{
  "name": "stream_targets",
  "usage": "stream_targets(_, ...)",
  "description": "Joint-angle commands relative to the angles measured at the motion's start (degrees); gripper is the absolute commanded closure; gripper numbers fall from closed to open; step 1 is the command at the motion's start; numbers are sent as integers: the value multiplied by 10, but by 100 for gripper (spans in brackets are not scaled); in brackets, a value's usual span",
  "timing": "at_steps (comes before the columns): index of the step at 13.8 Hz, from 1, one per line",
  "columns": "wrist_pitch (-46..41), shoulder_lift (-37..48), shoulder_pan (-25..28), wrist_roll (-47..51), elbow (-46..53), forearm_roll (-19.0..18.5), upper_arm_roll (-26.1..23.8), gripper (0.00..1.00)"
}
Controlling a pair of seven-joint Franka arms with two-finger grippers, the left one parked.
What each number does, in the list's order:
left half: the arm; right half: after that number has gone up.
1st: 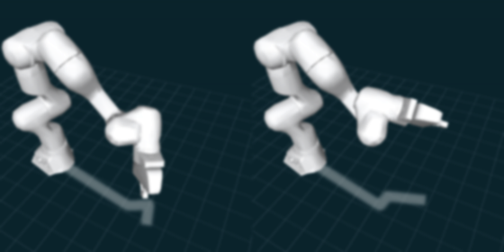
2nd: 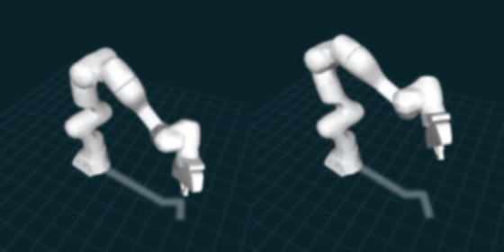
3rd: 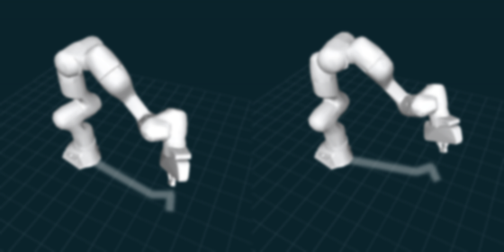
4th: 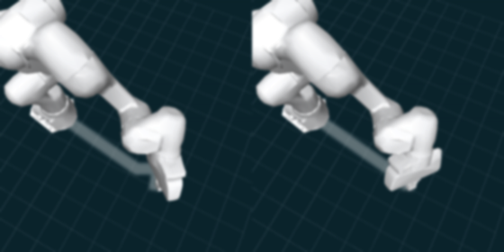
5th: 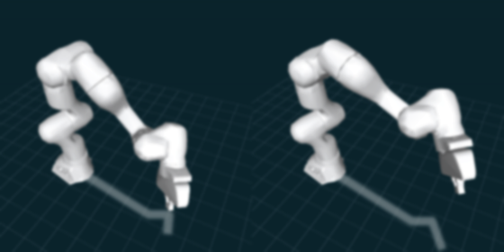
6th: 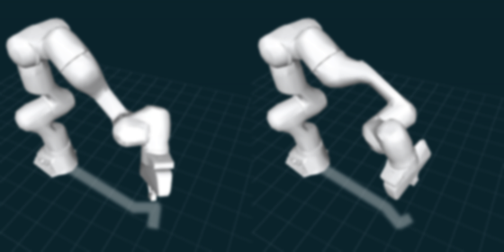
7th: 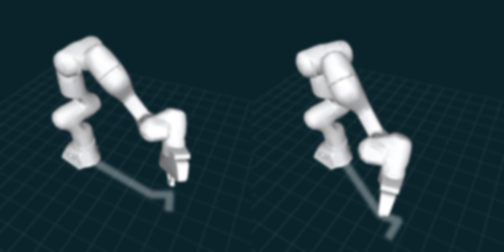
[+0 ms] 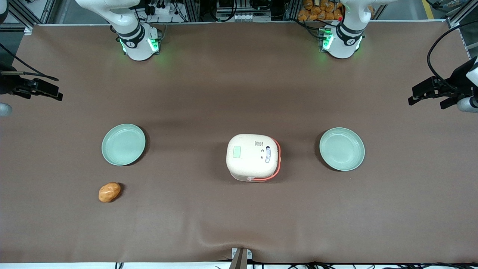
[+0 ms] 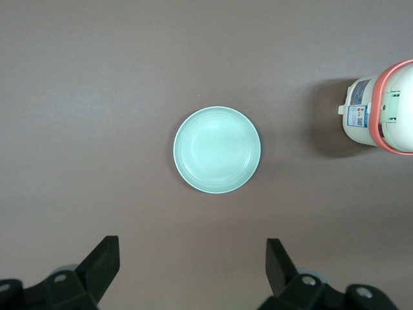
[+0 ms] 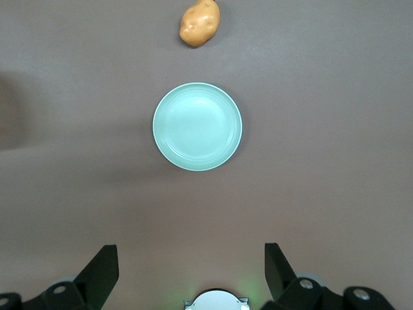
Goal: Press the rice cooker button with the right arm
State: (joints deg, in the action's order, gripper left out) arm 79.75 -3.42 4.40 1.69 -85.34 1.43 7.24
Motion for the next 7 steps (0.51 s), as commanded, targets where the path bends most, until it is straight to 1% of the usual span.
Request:
stream_targets(1, 2, 12, 3, -5, -12, 0, -2, 0)
stream_targets(7, 3, 13, 5, -5, -11, -2, -2, 0)
